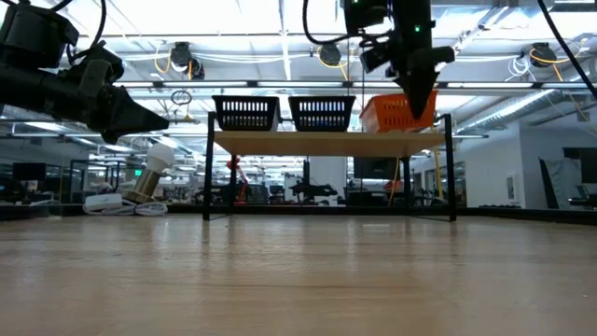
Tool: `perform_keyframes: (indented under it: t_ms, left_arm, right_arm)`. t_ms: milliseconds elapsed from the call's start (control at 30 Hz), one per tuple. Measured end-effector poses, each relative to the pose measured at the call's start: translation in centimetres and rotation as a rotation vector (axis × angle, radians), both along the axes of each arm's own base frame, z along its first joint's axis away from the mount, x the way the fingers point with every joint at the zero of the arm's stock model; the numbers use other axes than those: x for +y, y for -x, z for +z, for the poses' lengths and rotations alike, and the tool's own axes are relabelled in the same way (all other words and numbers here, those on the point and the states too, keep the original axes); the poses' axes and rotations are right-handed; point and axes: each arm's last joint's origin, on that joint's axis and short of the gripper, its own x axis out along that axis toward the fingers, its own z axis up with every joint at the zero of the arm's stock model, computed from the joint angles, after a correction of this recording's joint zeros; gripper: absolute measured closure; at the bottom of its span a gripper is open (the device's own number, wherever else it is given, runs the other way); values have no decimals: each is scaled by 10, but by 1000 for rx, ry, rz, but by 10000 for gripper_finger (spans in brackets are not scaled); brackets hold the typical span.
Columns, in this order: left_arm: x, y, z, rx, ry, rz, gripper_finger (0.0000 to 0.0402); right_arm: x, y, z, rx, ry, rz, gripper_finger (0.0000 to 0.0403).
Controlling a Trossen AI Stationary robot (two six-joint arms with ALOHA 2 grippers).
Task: Pick & Place Office Desk Supplies
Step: Put the orange bin filled with crayon boxes on the shelf
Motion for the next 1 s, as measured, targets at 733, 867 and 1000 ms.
perform_keyframes:
  t_ms: [733,867,1000]
  left_arm:
    - [0,0,0,-18,48,7,382]
    - [0,0,0,-26,66,10,382]
    - [0,0,0,-26,67,10,382]
  right_arm:
    - [-26,-3,-1,-107,-45,54,403]
    - [-28,-3,-1,-109,-43,50,403]
    - [-27,-3,-1,-110,-47,54,403]
